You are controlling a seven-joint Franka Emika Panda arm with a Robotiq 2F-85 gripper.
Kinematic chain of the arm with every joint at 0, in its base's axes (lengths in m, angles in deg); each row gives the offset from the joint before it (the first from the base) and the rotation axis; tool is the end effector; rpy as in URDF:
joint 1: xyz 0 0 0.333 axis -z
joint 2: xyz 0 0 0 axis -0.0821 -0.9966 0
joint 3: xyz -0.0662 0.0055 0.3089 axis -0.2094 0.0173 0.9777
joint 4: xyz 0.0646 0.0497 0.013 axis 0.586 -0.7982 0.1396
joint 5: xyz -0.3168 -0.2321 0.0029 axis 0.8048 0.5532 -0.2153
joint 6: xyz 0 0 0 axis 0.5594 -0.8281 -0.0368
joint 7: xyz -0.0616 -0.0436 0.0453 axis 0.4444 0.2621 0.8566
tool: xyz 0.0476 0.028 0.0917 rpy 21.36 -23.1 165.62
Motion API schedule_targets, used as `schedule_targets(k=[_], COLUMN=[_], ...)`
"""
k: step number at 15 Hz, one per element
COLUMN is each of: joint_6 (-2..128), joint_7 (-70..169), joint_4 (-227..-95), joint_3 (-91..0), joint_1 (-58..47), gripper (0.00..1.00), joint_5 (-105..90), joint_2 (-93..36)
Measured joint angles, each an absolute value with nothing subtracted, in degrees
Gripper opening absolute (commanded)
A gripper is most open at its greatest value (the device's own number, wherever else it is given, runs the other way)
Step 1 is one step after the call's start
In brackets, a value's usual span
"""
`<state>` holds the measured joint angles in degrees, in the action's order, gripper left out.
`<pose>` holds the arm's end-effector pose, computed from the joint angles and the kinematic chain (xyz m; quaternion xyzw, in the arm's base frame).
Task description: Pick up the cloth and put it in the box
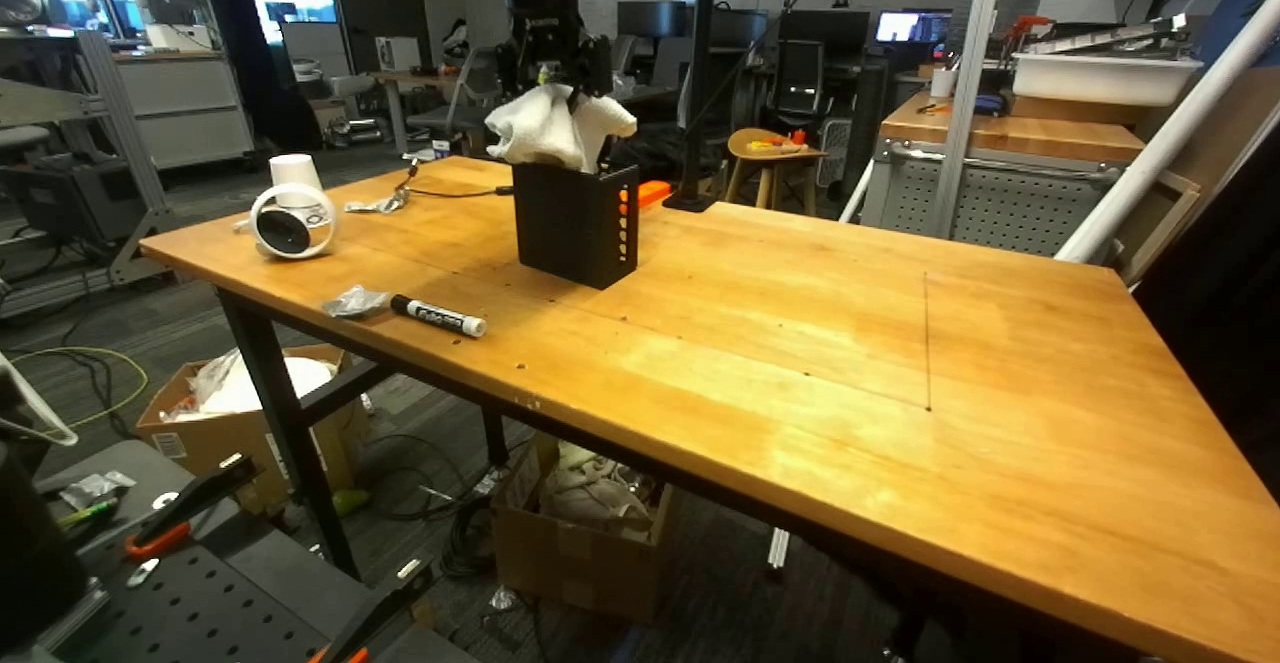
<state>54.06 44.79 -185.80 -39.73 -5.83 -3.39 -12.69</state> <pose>0.5640 0.0254 0.4460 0.9949 0.0566 0.0664 0.0499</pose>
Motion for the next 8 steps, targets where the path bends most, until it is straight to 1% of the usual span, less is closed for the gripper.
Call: schedule_targets(k=[8], joint_6=[53.52], joint_7=[46.76], joint_4=[-185.77], joint_3=[-40.56], joint_1=[-5.41], gripper=[0.05], joint_5=[-2.12], joint_2=[-17.5])
